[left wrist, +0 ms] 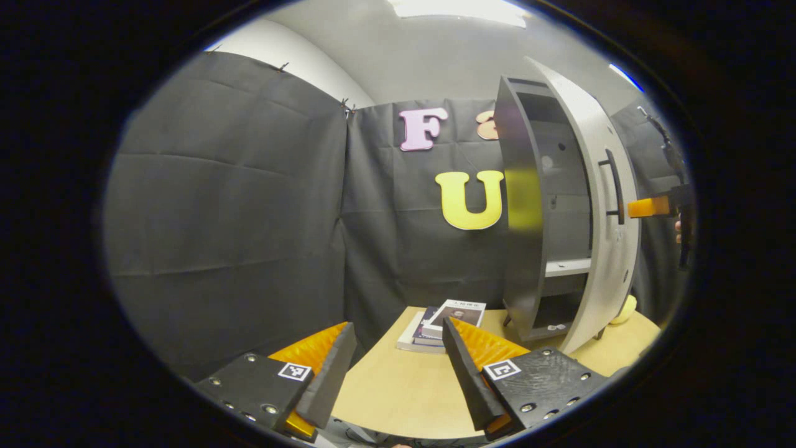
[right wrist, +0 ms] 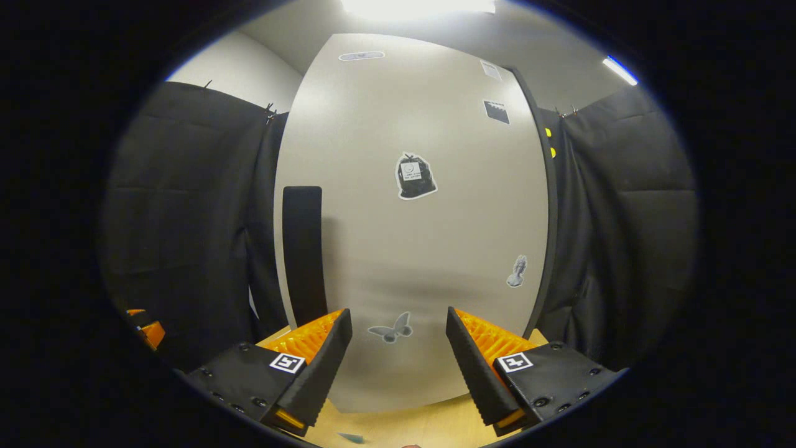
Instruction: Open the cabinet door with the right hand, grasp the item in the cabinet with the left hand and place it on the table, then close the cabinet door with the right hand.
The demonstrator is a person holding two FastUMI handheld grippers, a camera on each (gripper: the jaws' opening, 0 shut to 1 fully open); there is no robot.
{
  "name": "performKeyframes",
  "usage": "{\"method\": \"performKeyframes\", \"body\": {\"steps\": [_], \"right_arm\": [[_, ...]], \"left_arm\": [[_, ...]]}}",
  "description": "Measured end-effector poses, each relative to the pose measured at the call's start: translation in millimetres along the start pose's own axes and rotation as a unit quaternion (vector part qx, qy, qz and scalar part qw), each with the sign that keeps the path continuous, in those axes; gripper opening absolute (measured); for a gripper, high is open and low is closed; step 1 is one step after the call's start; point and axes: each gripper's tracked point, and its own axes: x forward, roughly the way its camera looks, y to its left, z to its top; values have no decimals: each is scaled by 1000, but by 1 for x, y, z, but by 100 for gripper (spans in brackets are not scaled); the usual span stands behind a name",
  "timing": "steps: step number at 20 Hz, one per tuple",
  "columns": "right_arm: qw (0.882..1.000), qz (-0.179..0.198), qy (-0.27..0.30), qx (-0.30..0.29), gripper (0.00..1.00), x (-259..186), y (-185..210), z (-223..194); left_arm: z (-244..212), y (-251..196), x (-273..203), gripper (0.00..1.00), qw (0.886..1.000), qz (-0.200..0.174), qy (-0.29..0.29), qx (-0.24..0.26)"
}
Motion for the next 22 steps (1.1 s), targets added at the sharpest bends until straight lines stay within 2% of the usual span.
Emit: {"method": "performKeyframes", "body": {"steps": [4, 7, 8, 9, 10, 11, 19, 20, 21, 22], "right_arm": [[1000, 5, 1, 28, 93, 6, -8, -3], [999, -7, -11, 40, 96, -11, -37, 3], [999, -14, -14, 40, 92, -18, -50, 5], [999, -22, -18, 38, 96, -26, -64, 8], [999, -32, -21, 35, 92, -34, -80, 10], [998, -42, -24, 31, 96, -43, -96, 13], [992, -117, -47, 19, 96, -117, -220, 29], [991, -125, -48, 16, 91, -125, -234, 29], [990, -130, -52, 13, 95, -131, -246, 29], [989, -135, -55, 12, 96, -137, -256, 26]], "left_arm": [[13, -19, 5, 84, 1000, -12, -7, 7], [25, -49, 12, 84, 999, -30, -17, 11], [30, -61, 15, 85, 999, -38, -21, 10], [35, -73, 18, 85, 999, -45, -24, 10], [38, -86, 21, 85, 998, -52, -27, 9], [41, -100, 24, 85, 998, -60, -30, 8], [63, -208, 29, 84, 992, -120, -48, 4], [65, -221, 28, 84, 991, -126, -48, 1], [68, -231, 25, 84, 990, -131, -49, -1], [70, -239, 26, 84, 990, -134, -49, 0]]}}
